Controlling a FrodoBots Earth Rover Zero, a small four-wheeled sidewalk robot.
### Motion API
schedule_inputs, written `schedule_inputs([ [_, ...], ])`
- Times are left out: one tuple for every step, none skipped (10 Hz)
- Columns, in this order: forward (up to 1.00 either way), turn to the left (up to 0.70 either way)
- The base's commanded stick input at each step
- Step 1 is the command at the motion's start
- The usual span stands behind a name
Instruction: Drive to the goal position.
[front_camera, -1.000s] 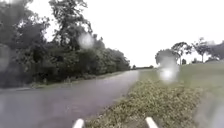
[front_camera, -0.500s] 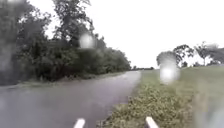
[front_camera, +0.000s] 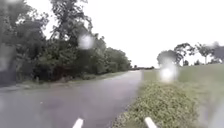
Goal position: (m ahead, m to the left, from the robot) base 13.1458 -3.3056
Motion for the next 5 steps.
schedule_inputs([
  [0.7,0.0],
  [0.7,0.0],
  [0.7,0.0],
  [0.7,0.0],
  [0.7,0.0],
])
